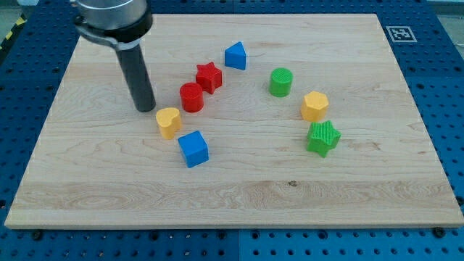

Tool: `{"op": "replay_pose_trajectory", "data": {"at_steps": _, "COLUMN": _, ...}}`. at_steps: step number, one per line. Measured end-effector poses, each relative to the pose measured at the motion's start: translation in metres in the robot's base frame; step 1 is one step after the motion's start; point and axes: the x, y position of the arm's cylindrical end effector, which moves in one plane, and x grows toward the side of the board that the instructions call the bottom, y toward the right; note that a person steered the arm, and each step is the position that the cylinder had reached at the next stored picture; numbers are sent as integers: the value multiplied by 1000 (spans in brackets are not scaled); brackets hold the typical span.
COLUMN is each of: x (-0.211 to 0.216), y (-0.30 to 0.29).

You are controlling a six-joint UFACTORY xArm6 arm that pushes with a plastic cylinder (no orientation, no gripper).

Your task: Move the blue cube towards the center

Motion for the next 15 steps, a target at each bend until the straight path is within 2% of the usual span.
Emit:
{"op": "replay_pose_trajectory", "data": {"at_steps": 2, "x": 76, "y": 14}}
{"op": "replay_pose_trajectory", "data": {"at_steps": 3, "x": 76, "y": 15}}
{"op": "replay_pose_trajectory", "data": {"at_steps": 5, "x": 112, "y": 104}}
{"op": "replay_pose_trajectory", "data": {"at_steps": 7, "x": 122, "y": 116}}
{"op": "replay_pose_trajectory", "data": {"at_steps": 9, "x": 128, "y": 84}}
{"op": "replay_pose_trajectory", "data": {"at_steps": 11, "x": 106, "y": 63}}
{"op": "replay_pose_trajectory", "data": {"at_steps": 15, "x": 91, "y": 110}}
